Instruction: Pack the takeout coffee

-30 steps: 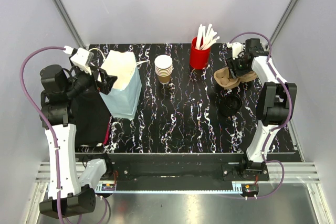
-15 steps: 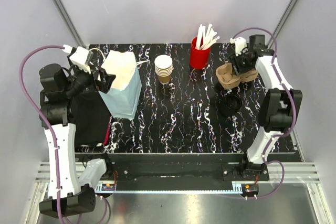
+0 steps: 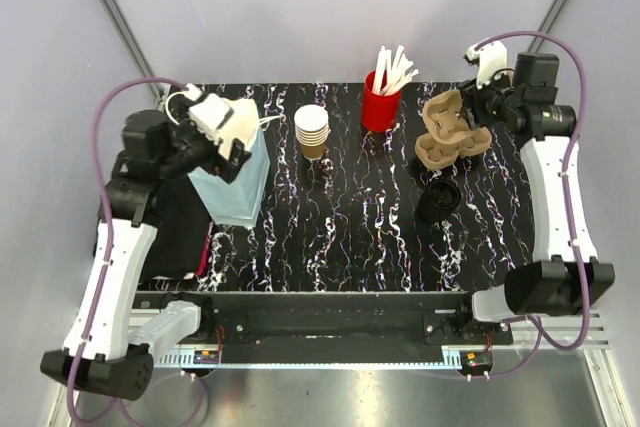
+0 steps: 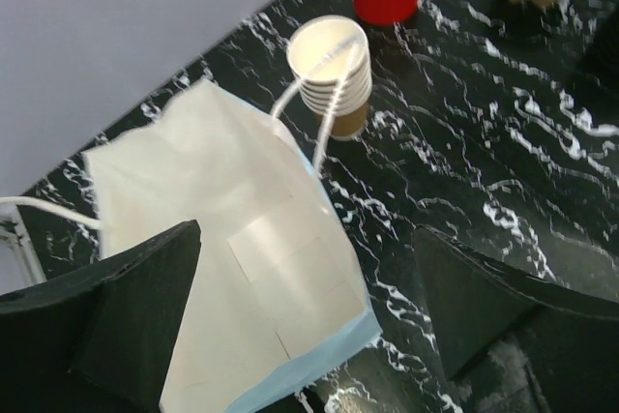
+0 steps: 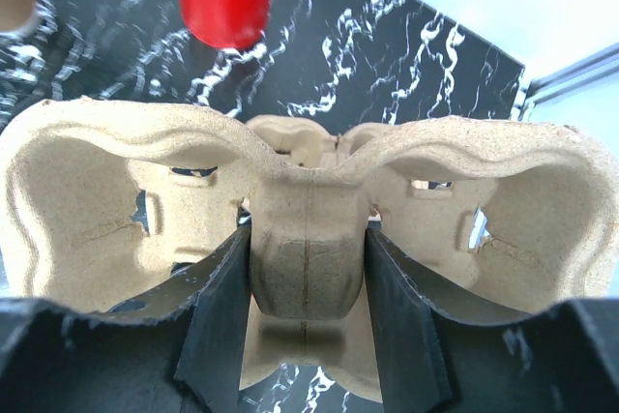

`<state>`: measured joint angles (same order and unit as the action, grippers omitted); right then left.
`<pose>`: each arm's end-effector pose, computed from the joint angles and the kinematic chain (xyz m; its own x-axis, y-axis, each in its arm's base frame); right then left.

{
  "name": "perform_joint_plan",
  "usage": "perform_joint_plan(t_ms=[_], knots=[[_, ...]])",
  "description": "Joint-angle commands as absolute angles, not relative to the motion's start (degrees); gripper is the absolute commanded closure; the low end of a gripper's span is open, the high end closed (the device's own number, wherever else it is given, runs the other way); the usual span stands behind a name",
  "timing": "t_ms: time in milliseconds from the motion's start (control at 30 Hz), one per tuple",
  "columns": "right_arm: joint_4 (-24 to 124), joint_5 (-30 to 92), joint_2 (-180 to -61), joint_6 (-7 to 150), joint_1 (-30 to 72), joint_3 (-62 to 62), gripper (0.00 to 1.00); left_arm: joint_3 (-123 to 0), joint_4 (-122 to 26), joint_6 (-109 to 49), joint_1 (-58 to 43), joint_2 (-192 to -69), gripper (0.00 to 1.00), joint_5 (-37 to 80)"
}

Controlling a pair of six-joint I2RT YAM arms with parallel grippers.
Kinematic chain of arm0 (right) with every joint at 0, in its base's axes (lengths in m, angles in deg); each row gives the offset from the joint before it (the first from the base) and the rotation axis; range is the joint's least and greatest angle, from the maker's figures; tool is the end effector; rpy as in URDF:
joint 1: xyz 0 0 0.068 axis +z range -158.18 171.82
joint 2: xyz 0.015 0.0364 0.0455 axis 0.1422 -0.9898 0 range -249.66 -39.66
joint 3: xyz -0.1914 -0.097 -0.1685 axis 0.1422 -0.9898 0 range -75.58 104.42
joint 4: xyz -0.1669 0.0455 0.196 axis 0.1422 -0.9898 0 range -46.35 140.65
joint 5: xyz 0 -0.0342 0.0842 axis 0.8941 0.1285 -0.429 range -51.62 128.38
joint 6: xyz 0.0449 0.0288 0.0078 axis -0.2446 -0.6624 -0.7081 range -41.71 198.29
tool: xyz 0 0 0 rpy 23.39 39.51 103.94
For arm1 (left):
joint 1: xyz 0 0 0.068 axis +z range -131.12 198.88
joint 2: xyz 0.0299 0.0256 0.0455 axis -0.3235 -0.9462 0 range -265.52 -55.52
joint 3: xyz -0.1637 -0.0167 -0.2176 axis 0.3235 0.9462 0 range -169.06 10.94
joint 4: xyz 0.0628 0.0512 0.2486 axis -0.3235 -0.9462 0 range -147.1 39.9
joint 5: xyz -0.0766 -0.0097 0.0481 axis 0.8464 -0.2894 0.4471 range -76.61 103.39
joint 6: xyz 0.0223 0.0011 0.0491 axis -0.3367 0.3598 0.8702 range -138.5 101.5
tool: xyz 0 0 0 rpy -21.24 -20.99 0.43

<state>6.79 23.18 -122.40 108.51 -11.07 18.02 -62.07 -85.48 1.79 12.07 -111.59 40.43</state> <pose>0.3069 -0.0061 0.4215 -0.3839 -0.4669 -0.7966 -0.4214 0.8563 -0.2988 0.1867 -0.0386 0.4279 -0.1096 0.3242 -0.9396 0.6096 0.7686 0.1940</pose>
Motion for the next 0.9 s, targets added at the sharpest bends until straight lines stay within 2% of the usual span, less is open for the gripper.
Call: perform_joint_plan(t_ms=[0, 267, 433, 467, 500, 600, 633, 700, 733, 867], knots=[[3.55, 19.14, -117.8, 106.15, -10.2, 22.76, 0.47, -59.46, -87.01, 5.05, 6.05, -114.48, 0.01, 30.71], [0.9, 16.85, -113.85, 104.92, -9.23, 25.76, 0.47, -58.85, -86.23, 2.16, -0.28, -119.24, 0.01, 16.48], [-0.24, 16.41, -113.14, 104.74, -8.79, 26.72, 0.47, -58.32, -84.73, 1.71, -1.07, -119.32, 0.03, 13.56], [-0.33, 16.32, -113.14, 104.74, -8.62, 26.9, 0.47, -58.14, -84.82, 1.71, -1.16, -119.41, 0.07, 13.65], [-0.59, 16.23, -113.05, 104.66, -8.53, 27.07, 0.47, -58.14, -84.82, 1.8, -1.6, -119.5, 0.19, 13.65], [-0.94, 16.32, -113.14, 104.31, -8.53, 28.04, 0.48, -57.53, -85.25, 2.5, -3.09, -119.59, 0.41, 13.65], [-1.2, 16.23, -113.14, 104.22, -8.53, 28.74, 0.48, -57.35, -85.26, 2.85, -3.62, -119.68, 0.56, 13.56], [-1.38, 16.32, -113.49, 103.87, -8.53, 29.44, 0.47, -57.52, -86.3, 3.47, -4.85, -120.03, 0.7, 13.74], [-1.56, 16.32, -113.67, 103.52, -6.96, 30.14, 0.47, -57.7, -86.57, 4.17, -5.38, -120.2, 0.83, 13.91], [-2.09, 16.41, -114.81, 102.73, -6.07, 32.43, 0.47, -58.84, -89.29, 6.11, -8.71, -120.12, 0.98, 13.82]])
